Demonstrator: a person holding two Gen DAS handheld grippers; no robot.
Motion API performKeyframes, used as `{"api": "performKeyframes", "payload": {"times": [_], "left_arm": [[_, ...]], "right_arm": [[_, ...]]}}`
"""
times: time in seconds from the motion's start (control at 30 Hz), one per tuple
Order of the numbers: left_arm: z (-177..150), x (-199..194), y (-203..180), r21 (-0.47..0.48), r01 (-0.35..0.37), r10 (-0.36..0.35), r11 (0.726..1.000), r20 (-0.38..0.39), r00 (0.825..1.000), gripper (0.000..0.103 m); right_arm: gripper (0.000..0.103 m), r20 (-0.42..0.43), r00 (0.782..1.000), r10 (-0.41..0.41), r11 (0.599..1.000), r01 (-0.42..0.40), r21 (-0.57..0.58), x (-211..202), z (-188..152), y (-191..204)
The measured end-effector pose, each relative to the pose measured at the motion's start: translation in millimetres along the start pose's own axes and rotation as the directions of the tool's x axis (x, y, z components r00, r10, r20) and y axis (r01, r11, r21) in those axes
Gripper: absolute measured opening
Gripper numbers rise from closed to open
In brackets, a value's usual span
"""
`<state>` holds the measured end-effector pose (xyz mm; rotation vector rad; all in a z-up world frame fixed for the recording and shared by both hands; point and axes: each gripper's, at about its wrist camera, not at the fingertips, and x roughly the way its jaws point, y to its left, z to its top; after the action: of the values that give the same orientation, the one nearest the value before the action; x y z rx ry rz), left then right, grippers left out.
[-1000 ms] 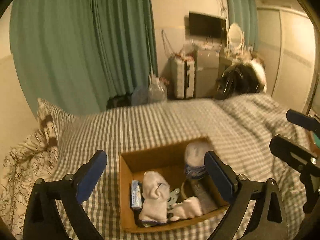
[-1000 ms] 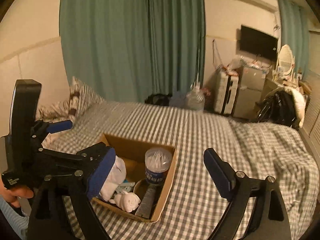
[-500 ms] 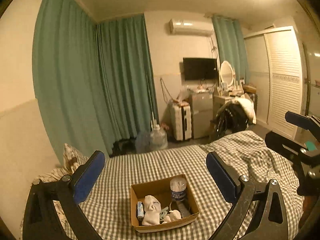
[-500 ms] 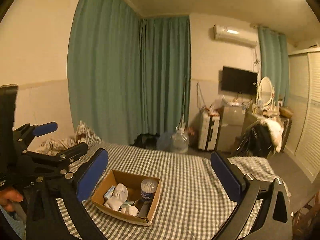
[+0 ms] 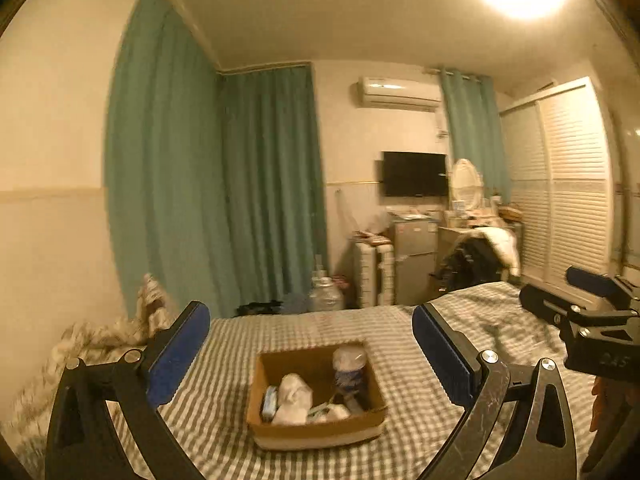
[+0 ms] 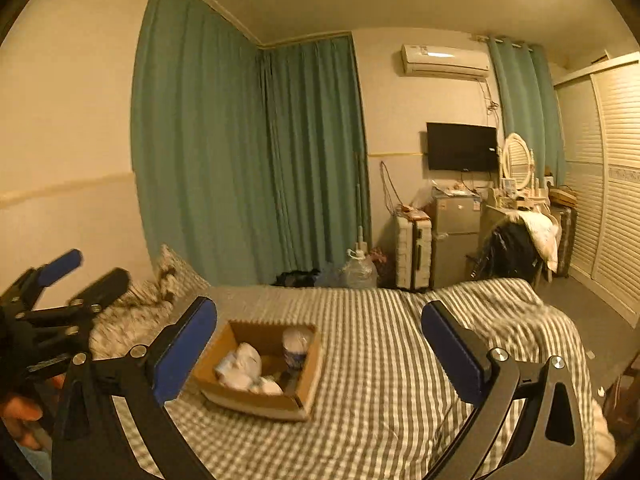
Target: Organize objects
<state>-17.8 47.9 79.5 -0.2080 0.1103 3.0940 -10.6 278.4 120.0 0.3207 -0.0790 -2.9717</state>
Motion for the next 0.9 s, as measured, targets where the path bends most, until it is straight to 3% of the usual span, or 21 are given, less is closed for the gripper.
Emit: {"api": "performKeyframes", "payload": {"times": [0.1, 0.2, 0.33, 0.9], "left_arm": [[-34.0, 14.6, -2.0, 0.020, -0.009, 0.010, 1.000, -0.058, 0.998, 0.103], [-53.5, 33.4, -3.9, 0.055, -0.091, 0.098, 0.994, -0.123, 0.988, 0.103], [-66.1, 46.3, -0.1, 0.037, -0.092, 0.097, 0.995, -0.156, 0.983, 0.103], [-67.2, 39.4, 7.6, -0.023, -0.051, 0.046, 0.998, -0.193, 0.980, 0.103]], "right_arm": [[0.103, 0.009, 1.000, -0.011, 0.997, 0.012, -0.074, 21.5, -39.8, 3.9], [0.103, 0.001, 0.999, -0.049, 0.990, 0.049, -0.130, 40.7, -58.2, 11.2], [0.103, -0.016, 1.000, -0.022, 0.990, 0.019, -0.142, 50.7, -75.2, 15.2], [0.103, -0.064, 0.998, -0.003, 0.990, -0.006, -0.139, 62.3, -79.9, 19.0]]}}
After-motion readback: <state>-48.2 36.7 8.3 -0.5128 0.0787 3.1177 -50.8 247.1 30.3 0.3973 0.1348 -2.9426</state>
